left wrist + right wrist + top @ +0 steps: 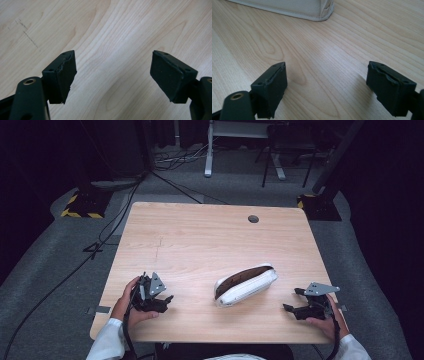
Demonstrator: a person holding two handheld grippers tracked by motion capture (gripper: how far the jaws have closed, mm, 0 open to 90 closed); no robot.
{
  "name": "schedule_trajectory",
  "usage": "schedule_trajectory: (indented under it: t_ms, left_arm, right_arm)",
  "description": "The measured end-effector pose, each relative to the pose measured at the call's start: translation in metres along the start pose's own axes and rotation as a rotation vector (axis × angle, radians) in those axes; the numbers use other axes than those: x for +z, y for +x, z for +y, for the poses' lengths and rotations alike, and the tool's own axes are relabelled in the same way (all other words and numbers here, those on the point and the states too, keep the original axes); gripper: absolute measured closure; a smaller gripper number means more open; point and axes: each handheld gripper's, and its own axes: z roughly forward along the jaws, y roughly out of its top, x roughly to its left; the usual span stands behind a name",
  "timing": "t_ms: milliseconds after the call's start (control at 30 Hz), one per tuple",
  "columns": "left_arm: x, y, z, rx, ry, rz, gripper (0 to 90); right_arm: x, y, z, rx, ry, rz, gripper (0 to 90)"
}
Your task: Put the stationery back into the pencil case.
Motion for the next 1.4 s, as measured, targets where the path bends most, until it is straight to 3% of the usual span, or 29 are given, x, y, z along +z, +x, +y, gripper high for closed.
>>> schedule_trajectory:
  t_ms: [133, 700, 800, 867, 933, 967, 1400]
  left_arm:
    - [-0.001, 0.004, -0.011, -0.022, 0.010, -0.001, 20.9]
    - [-0.008, 0.023, -0.056, -0.179, -0.033, -0.044, 18.6]
    - [-0.007, 0.026, -0.064, -0.227, -0.032, -0.069, 17.2]
    - [-0.006, 0.027, -0.068, -0.233, -0.025, -0.054, 17.2]
    - [-0.004, 0.028, -0.073, -0.264, -0.017, -0.068, 17.2]
    - [-0.003, 0.028, -0.076, -0.282, -0.038, -0.070, 16.4]
    - [-0.006, 0.028, -0.080, -0.300, -0.039, -0.043, 16.1]
  right_arm:
    - [0.000, 0.000, 0.000, 0.000, 0.000, 0.000, 17.4]
    - [0.000, 0.000, 0.000, 0.001, -0.001, 0.001, 17.4]
    - [0.000, 0.000, 0.000, 0.001, -0.001, 0.002, 17.4]
    - [0.000, 0.000, 0.000, 0.002, -0.001, 0.003, 17.4]
    - [0.000, 0.000, 0.000, 0.004, 0.000, 0.004, 17.4]
    - [0.000, 0.000, 0.000, 0.003, 0.000, 0.005, 17.4]
    - [0.000, 0.000, 0.000, -0.001, 0.000, 0.000, 17.4]
